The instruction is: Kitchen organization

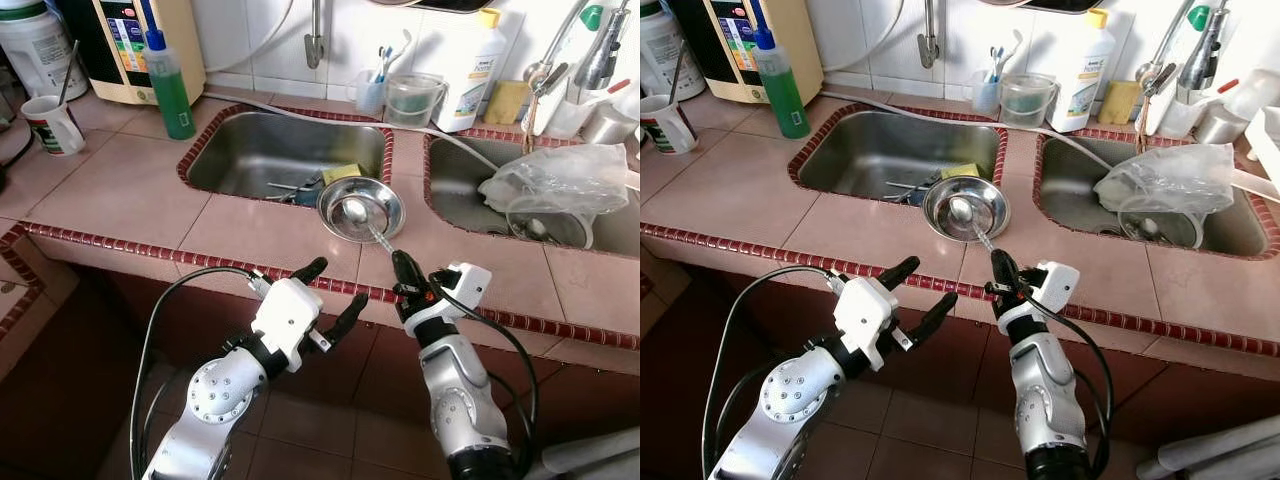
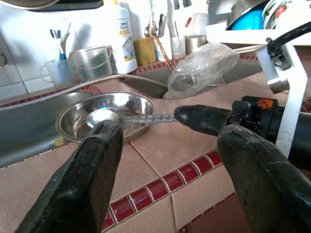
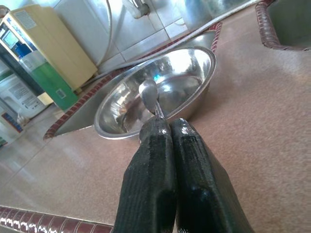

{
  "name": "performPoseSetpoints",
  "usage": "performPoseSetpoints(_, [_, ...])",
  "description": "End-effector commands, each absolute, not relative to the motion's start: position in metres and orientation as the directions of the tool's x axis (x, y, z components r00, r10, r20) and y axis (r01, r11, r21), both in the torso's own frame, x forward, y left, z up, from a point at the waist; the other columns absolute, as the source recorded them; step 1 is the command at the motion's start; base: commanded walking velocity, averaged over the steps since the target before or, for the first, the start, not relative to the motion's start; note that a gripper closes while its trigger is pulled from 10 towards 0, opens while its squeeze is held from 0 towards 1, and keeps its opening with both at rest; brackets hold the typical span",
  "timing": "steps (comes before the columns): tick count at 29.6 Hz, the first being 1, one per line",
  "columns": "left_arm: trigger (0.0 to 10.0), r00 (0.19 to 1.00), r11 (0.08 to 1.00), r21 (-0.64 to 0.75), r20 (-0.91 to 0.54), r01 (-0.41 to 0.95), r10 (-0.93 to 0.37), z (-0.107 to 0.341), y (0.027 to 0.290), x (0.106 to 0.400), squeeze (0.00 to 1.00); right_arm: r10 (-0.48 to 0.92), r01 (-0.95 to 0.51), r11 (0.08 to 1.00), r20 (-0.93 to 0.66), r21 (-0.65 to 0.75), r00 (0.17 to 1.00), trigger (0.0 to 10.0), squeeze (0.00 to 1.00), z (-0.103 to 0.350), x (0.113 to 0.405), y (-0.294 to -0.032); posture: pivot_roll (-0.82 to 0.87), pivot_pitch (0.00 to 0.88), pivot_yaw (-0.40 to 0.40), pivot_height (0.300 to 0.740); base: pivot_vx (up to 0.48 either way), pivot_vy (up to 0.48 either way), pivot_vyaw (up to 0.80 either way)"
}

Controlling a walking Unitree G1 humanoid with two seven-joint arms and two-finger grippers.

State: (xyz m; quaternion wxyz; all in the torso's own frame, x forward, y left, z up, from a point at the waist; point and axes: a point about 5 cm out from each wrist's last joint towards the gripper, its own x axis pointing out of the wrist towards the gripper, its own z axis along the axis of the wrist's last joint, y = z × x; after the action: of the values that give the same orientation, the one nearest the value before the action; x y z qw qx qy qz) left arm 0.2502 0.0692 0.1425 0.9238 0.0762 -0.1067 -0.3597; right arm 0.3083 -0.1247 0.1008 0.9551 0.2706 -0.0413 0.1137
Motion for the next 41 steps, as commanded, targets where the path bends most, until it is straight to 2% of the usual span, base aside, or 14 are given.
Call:
performPoseSetpoints(1, [10.0, 0.704, 0.716, 0.225, 0.144, 0.661, -0.696, 0.143, 0.067, 0.251, 0.0, 0.184, -0.198, 0.824, 0.08, 0.531, 0.98, 10.0, 0.0, 0.088, 0.298, -0.123, 0.01, 0.107, -0.008, 0.74, 0.0, 0.0, 0.0])
performPoseSetpoints(27, [10.0, 0.699, 0.713, 0.229, 0.153, 0.663, -0.699, 0.144, 0.066, 0.254, 0.0, 0.024, -0.05, 0.841, 0.055, 0.538, 0.998, 10.0, 0.0, 0.09, 0.275, -0.149, -0.01, 0.104, -0.009, 0.74, 0.0, 0.0, 0.0])
performPoseSetpoints(41, [10.0, 0.695, 0.709, 0.229, 0.153, 0.667, -0.703, 0.144, 0.066, 0.254, 0.0, 0.024, -0.067, 0.846, 0.088, 0.529, 0.996, 10.0, 0.0, 0.1, 0.276, -0.15, -0.01, 0.101, -0.006, 0.74, 0.0, 0.0, 0.0])
